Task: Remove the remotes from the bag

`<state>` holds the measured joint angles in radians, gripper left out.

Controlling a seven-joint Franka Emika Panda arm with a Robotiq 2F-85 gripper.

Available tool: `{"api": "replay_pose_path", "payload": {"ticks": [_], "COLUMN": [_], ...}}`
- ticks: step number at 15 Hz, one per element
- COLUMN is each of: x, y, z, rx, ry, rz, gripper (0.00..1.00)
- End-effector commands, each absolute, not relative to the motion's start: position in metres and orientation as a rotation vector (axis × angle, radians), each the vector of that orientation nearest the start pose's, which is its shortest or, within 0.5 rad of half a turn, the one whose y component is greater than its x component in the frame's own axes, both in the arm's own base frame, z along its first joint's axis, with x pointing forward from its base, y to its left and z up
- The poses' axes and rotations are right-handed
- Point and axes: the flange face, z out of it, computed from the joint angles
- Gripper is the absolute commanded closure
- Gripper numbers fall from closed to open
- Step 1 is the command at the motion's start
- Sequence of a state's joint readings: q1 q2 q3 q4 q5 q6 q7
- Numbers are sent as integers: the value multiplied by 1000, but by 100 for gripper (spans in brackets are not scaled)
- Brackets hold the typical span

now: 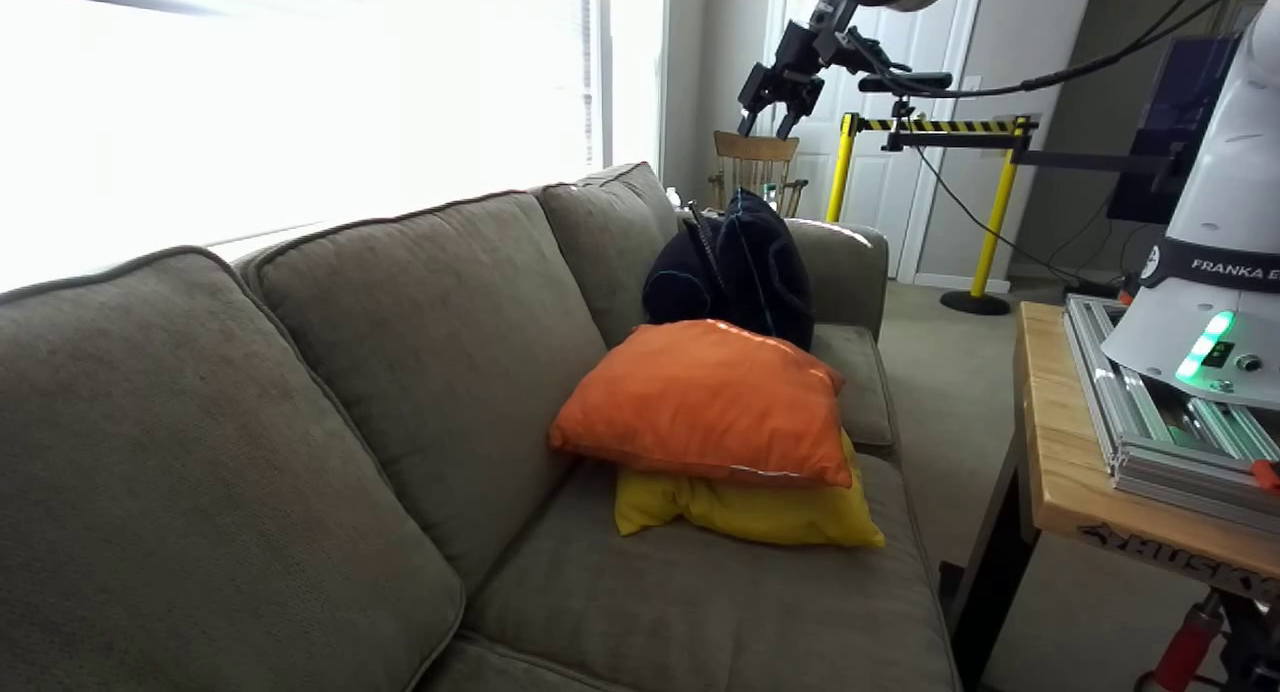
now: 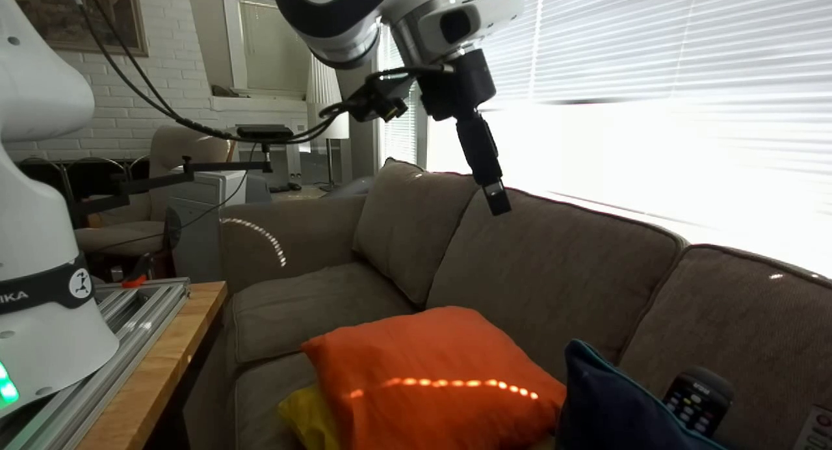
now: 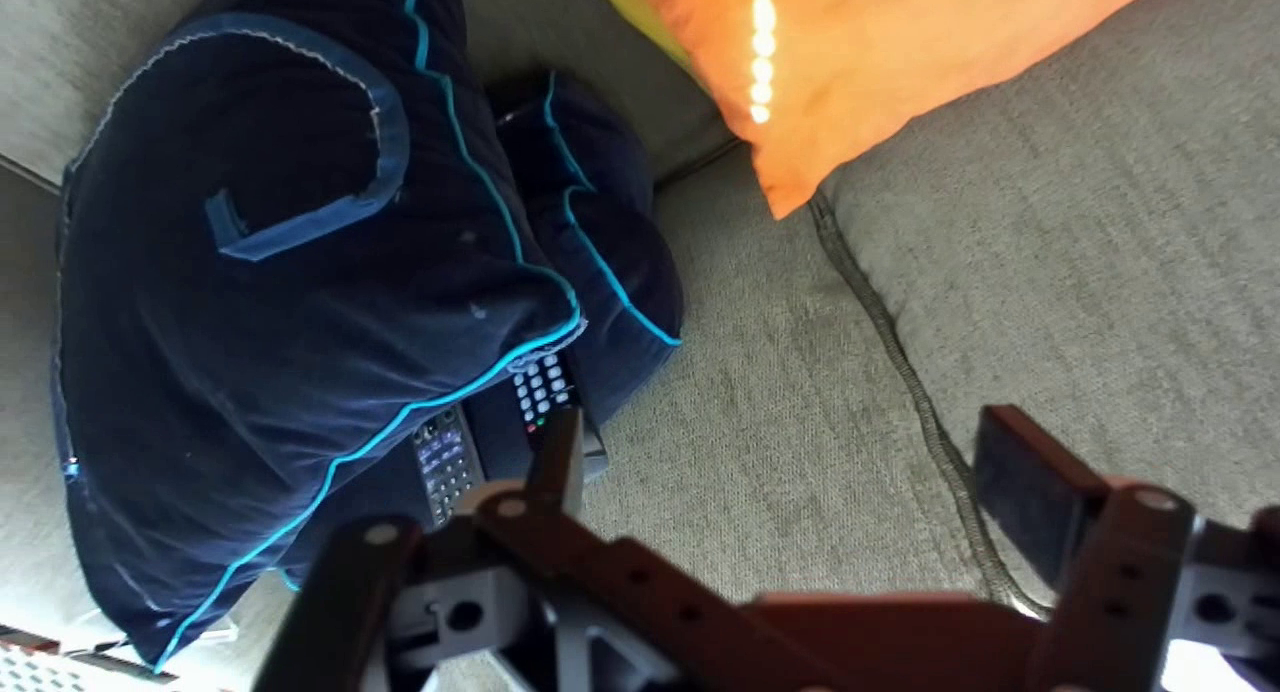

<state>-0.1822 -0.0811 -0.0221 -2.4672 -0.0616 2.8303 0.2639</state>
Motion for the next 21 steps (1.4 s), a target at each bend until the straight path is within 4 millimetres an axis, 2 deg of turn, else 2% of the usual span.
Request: {"api": "replay_pose_path", "payload": {"ticks": [1,6,8,15,21], "x": [499,509,520,550,594], "y": [-103,-104,-113,-146,-182], "z": [371,363,358,342,324], "rx": [-3016,-3011,-3032,-3133,-3161], "ry": [634,626,596,332,316], "rz": [-697,-682,-694,-734,-733], "gripper": [0,0,0,0,0]}}
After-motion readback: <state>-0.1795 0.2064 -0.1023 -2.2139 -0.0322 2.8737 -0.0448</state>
